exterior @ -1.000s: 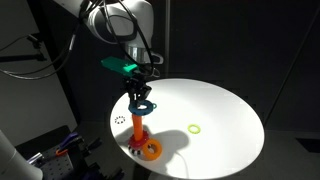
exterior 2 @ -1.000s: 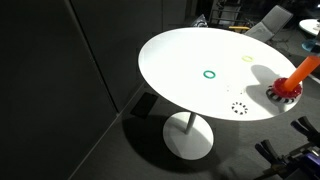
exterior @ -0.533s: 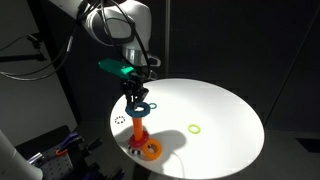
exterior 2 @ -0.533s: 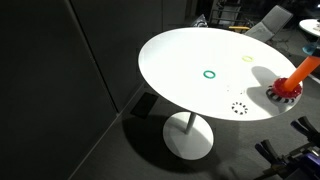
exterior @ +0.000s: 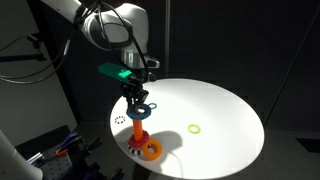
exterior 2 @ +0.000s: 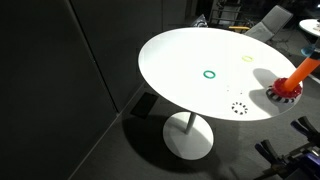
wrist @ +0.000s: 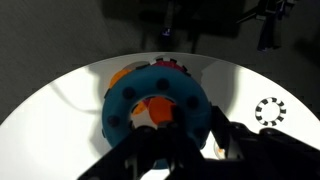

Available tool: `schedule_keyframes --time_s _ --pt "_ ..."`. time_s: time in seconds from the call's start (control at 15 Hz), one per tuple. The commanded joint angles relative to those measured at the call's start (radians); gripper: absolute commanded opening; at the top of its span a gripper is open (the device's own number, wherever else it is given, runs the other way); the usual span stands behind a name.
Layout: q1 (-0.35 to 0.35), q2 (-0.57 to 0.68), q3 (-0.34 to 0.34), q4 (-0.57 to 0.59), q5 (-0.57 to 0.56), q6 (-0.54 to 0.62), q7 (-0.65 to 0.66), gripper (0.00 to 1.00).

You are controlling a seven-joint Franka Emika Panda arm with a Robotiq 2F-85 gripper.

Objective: Place the blue ring on the stack

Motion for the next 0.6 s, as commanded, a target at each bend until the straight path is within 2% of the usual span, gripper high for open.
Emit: schedule_keyframes --time_s 0.0,0.53 --pt "0.005 -0.030 -0.004 -0.031 -0.030 0.028 0.036 0.10" --pt "0.004 -0.033 -0.004 -0.044 -0.030 0.024 0.045 0.10"
